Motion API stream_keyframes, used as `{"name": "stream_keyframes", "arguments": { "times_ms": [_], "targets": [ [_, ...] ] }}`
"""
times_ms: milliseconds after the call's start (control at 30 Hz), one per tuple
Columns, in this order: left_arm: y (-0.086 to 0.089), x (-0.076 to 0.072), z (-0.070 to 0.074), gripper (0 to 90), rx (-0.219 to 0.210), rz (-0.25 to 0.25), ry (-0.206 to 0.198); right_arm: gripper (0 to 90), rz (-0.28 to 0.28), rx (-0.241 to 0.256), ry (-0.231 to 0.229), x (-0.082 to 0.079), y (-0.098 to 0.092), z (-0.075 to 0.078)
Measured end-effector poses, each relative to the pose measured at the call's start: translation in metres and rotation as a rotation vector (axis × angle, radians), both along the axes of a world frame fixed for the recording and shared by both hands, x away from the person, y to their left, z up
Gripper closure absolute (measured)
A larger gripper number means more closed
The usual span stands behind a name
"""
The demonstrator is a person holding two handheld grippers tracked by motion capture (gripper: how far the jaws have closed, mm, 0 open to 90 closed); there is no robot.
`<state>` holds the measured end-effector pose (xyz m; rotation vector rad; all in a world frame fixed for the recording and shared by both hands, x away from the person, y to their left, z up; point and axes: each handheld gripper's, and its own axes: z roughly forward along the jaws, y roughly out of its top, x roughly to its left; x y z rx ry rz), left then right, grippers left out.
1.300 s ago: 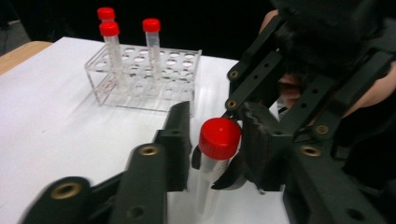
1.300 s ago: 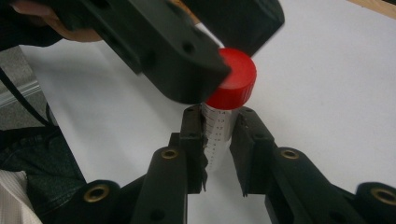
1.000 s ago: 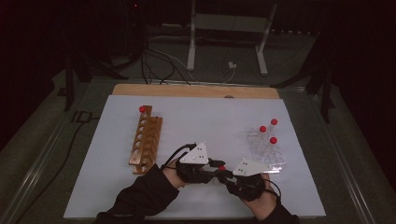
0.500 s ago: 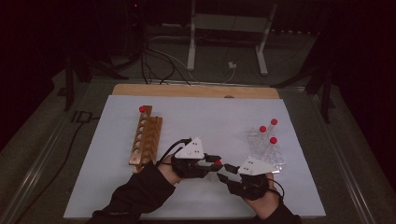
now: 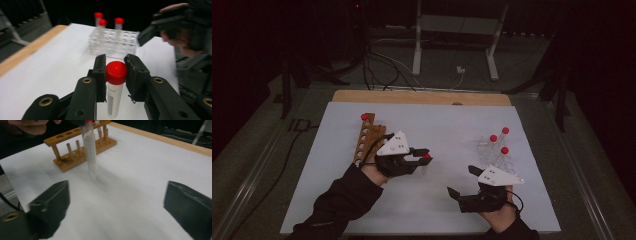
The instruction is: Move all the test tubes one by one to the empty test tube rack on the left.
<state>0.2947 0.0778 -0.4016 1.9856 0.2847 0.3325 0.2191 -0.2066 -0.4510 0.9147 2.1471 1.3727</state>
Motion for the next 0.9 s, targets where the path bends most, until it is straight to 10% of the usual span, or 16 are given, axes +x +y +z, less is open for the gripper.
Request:
{"name": "stream_keyframes", "arguments": {
  "times_ms": [900],
  "targets": [
    [0.095,0.041,0.037,72.4,-0.071,0.37,-0.075,0.0,-0.061,0.06,-0.041,-0.001,-0.024,0.008]
  ]
}}
